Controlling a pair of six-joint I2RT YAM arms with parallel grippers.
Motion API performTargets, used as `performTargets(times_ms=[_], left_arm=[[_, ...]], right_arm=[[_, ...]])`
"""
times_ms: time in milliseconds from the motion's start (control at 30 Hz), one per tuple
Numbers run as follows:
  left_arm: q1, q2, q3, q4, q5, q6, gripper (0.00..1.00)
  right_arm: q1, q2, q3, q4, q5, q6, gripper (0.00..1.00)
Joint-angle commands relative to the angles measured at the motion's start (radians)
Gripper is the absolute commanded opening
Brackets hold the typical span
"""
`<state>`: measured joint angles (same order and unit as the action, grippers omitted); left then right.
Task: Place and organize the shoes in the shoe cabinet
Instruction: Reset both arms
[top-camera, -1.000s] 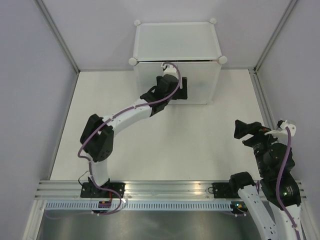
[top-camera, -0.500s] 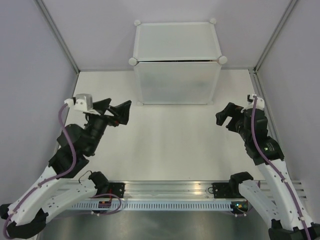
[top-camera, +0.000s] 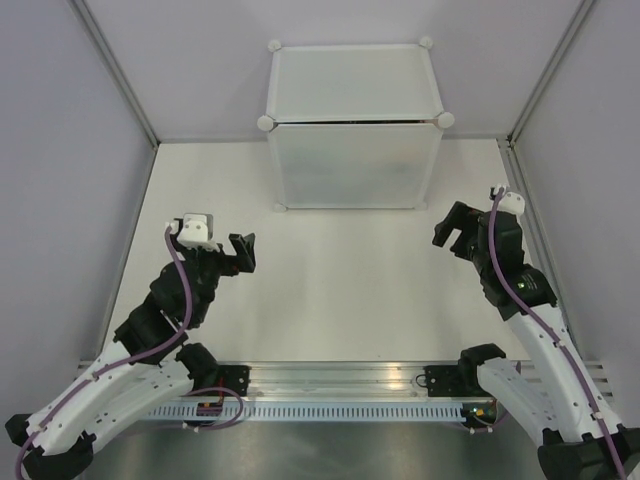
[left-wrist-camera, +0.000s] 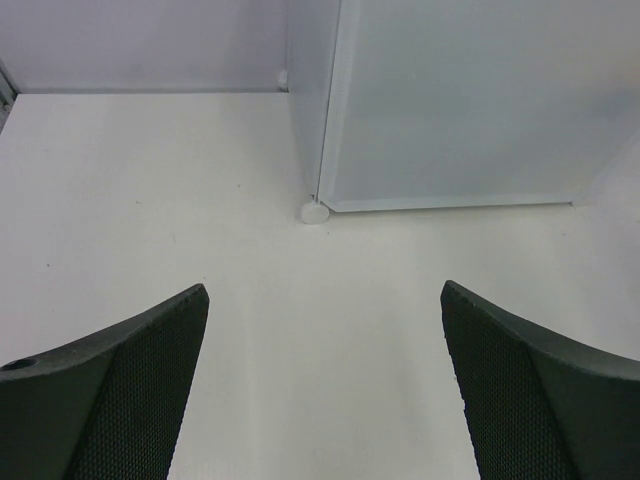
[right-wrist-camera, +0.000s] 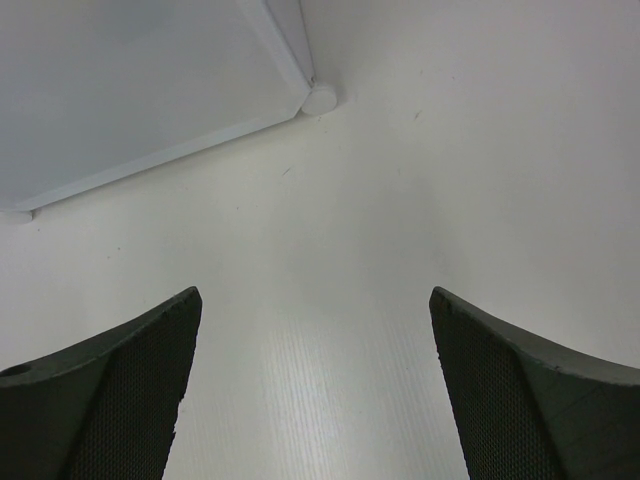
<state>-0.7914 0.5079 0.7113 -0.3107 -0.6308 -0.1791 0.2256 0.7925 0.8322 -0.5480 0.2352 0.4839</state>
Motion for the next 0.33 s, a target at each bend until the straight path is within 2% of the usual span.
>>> performTargets(times_ms=[0,300], left_arm=[[0.004,-0.009,0.007,0.007,0.003,0.029,1.0],[0.004,-0.046,-0.009,0.002,-0.023,0.029,1.0]], right_arm=[[0.018,-0.039,-0.03,0.074,0.006,0.007,0.98],[0.023,-0.056,-0.021,0.062,0.036,0.012,0.98]])
